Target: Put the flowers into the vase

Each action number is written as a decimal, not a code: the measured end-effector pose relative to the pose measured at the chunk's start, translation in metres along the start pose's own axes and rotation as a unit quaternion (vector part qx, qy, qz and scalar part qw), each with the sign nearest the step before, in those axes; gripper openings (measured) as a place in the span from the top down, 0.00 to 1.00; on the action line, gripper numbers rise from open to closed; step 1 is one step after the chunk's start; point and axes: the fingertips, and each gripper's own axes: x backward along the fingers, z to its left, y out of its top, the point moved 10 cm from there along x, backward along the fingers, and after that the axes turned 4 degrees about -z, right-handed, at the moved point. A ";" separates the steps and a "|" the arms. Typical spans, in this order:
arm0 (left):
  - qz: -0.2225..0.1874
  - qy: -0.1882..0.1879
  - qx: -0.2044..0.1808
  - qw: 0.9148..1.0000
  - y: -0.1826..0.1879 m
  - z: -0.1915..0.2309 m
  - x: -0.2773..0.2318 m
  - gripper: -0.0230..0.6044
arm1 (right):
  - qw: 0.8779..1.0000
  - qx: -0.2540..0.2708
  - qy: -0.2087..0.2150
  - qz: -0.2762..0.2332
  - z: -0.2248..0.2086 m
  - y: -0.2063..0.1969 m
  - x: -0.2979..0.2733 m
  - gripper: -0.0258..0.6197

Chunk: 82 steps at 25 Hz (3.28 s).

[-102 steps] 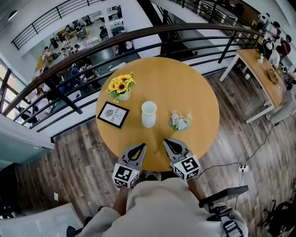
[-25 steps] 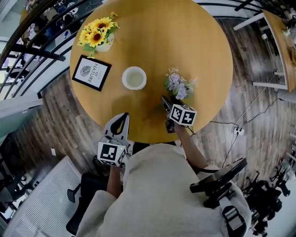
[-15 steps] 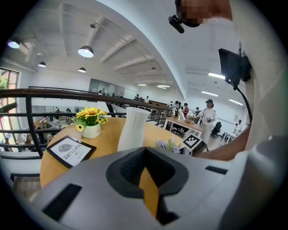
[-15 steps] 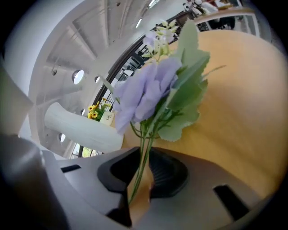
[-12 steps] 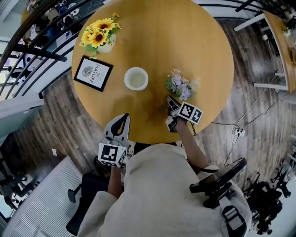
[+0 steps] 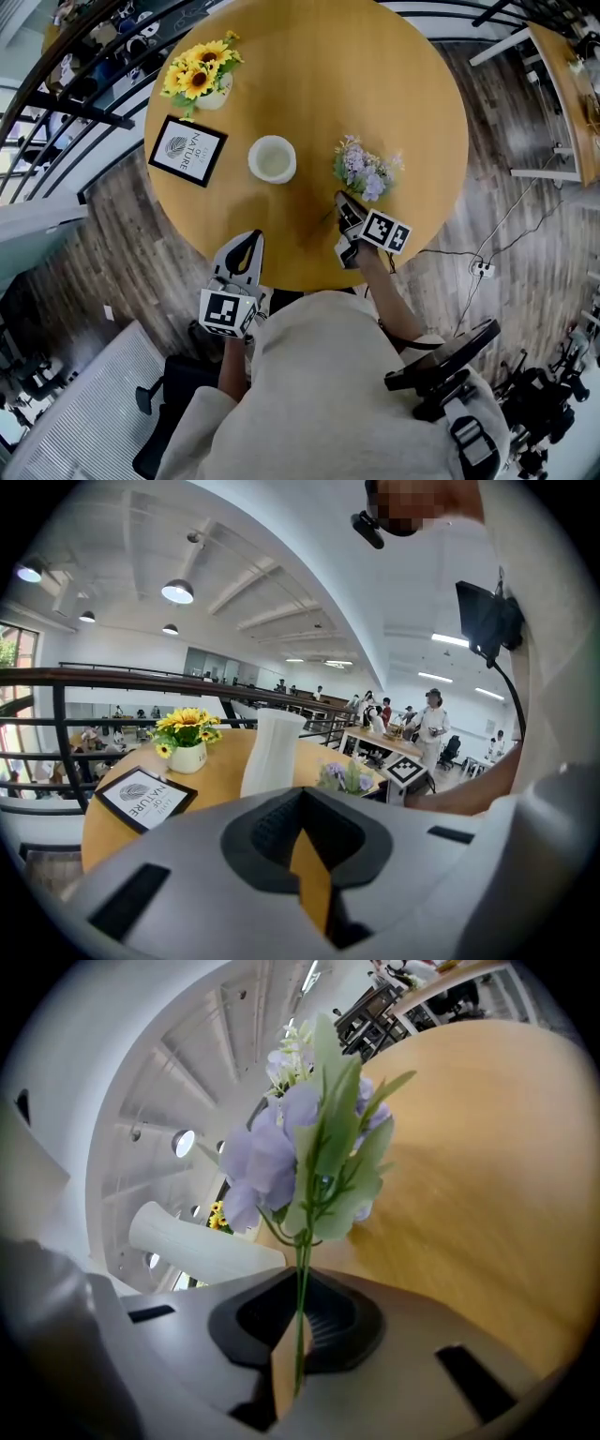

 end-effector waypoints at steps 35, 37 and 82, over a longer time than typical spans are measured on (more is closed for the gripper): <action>-0.086 0.071 -0.011 0.994 0.002 -0.014 0.058 0.95 | 0.805 0.445 0.323 -0.223 0.315 0.113 0.076 0.93; -0.086 0.084 -0.010 0.993 0.001 -0.011 0.065 0.95 | 0.790 0.463 0.331 -0.228 0.326 0.112 0.069 0.93; -0.063 0.118 0.000 0.991 -0.004 0.002 0.077 0.95 | 0.803 0.567 0.153 -0.099 0.213 0.036 -0.035 0.39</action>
